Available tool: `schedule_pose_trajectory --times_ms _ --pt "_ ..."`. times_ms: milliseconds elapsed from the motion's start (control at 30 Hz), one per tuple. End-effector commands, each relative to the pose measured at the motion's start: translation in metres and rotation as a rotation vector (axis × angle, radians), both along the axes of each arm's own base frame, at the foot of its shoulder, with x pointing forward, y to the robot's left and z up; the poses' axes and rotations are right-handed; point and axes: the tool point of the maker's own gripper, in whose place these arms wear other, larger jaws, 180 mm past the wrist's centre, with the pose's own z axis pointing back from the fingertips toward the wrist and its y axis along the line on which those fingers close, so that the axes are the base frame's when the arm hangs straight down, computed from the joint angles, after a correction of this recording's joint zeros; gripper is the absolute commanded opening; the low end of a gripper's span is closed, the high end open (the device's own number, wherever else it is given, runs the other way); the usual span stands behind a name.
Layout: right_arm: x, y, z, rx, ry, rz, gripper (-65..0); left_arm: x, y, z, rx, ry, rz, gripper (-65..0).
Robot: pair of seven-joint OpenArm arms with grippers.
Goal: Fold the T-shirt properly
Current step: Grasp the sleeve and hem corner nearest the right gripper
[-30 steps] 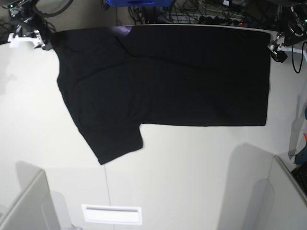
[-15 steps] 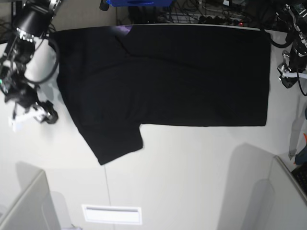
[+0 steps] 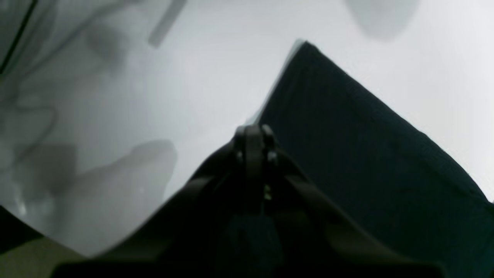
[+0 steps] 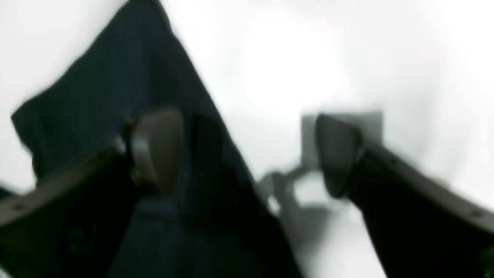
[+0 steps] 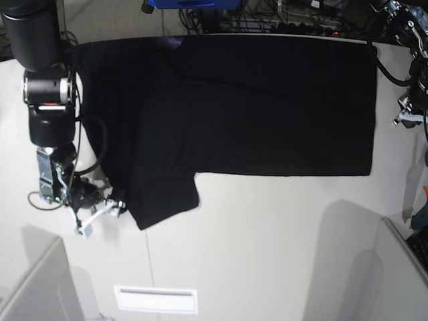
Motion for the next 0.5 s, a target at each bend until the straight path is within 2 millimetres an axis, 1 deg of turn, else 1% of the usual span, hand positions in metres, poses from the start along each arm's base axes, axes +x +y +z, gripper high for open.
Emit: schedule_pose_trajectory --times_ms 0,67,100,133,167,267,400,467 --pt "0.003 -0.006 0.006 -0.014 0.0 0.004 -14.3 0.004 0.005 0.011 0.031 -0.024 -0.008 -65.0" --pt "-0.003 0.002 0.001 -0.02 0.014 0.035 -14.3 0.003 0.005 0.01 0.032 -0.023 -0.007 -65.0" --pt "-0.005 0.01 0.0 -0.015 0.011 0.051 -14.4 0.003 0.005 0.01 0.032 -0.023 -0.007 -65.0" --pt "-0.009 0.016 -0.001 -0.015 0.011 0.068 -14.4 0.003 0.005 0.01 0.032 -0.023 -0.007 -63.2" --pt "-0.012 0.021 -0.001 -0.018 0.006 0.087 -14.7 0.004 0.005 0.011 0.032 -0.026 -0.007 -58.9" --pt "-0.018 0.032 0.004 -0.022 -0.018 0.126 -20.3 0.006 0.003 0.011 0.031 -0.028 -0.013 -47.4" --pt "-0.021 0.033 0.002 -0.022 -0.016 0.13 -25.2 0.007 0.004 0.012 0.033 -0.032 -0.012 -33.9" --pt "-0.021 0.033 0.001 -0.021 -0.018 0.129 -29.1 0.008 0.004 0.012 0.032 -0.034 -0.01 -28.0"
